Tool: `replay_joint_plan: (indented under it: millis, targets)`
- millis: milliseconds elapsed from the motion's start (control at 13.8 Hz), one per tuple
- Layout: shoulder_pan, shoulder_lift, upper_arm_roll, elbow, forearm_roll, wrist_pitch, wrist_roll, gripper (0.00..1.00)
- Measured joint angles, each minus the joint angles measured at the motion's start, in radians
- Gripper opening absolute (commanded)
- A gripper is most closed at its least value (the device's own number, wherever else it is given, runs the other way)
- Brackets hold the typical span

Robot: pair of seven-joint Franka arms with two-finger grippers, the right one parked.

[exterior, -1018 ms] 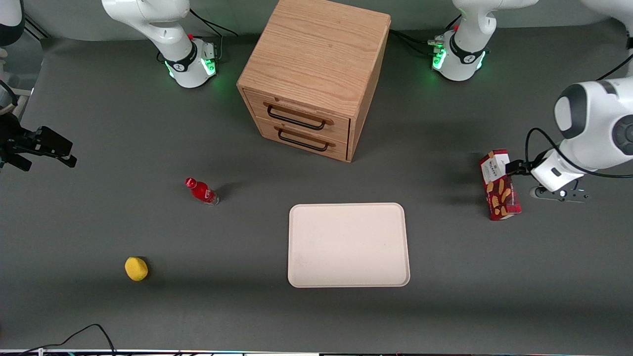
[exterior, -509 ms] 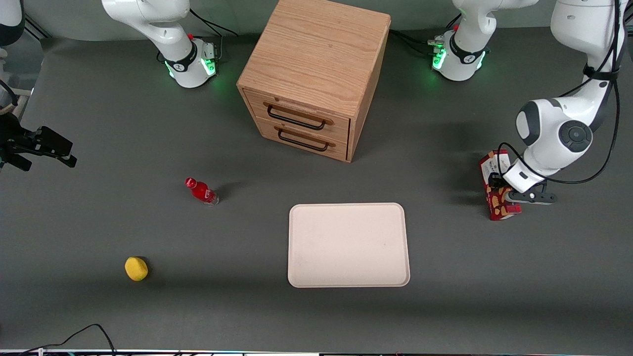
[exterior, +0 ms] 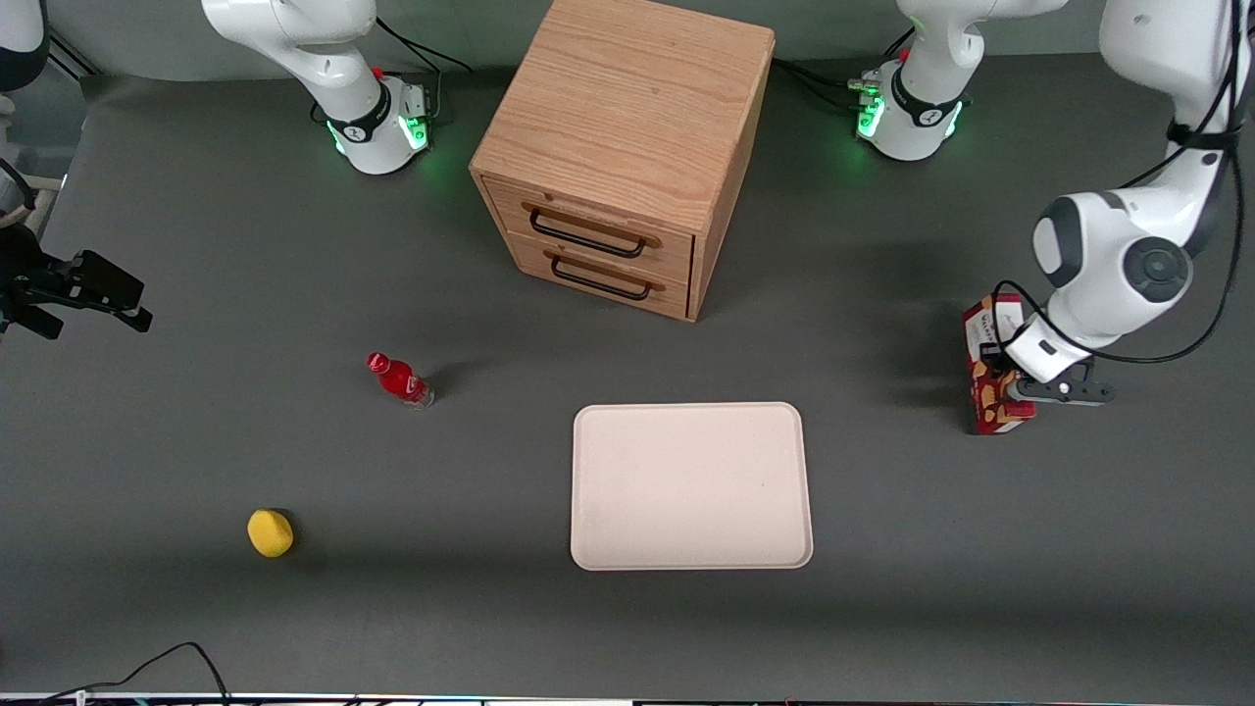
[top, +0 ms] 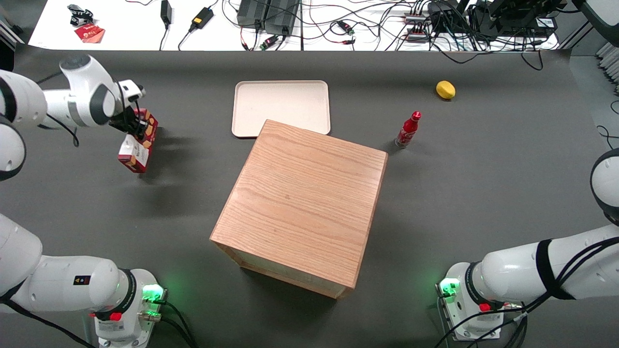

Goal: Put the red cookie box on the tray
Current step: 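Close the left gripper around the shortbread box and lift it, then carry the held box over the cream tray with the left gripper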

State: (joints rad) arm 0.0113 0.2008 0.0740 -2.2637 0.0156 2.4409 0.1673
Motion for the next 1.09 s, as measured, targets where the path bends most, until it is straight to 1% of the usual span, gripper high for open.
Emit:
replay_joint_plan:
  millis: [145, 291, 436, 509, 582, 727, 800, 945, 1018, 1091]
  targets:
    - [0.0, -0.065, -0.001, 0.143, -0.002, -0.282, -0.002, 0.0]
    - [-0.002, -0.108, -0.014, 0.36, -0.003, -0.582, -0.019, 0.0]
    - [-0.004, -0.118, -0.065, 0.579, -0.005, -0.843, -0.08, 0.0]
    - [-0.006, -0.115, -0.107, 0.656, -0.007, -0.913, -0.125, 0.0]
    - [-0.008, -0.107, -0.161, 0.705, -0.01, -0.942, -0.189, 0.0]
    - [-0.013, -0.067, -0.287, 0.737, -0.012, -0.931, -0.357, 0.0]
    - [-0.017, -0.03, -0.349, 0.738, -0.012, -0.885, -0.442, 0.0]
    - [-0.025, 0.076, -0.446, 0.735, 0.001, -0.735, -0.574, 0.0]
    - [-0.034, 0.142, -0.474, 0.733, 0.024, -0.643, -0.618, 0.0]
    - [-0.046, 0.212, -0.488, 0.732, 0.063, -0.55, -0.659, 0.0]
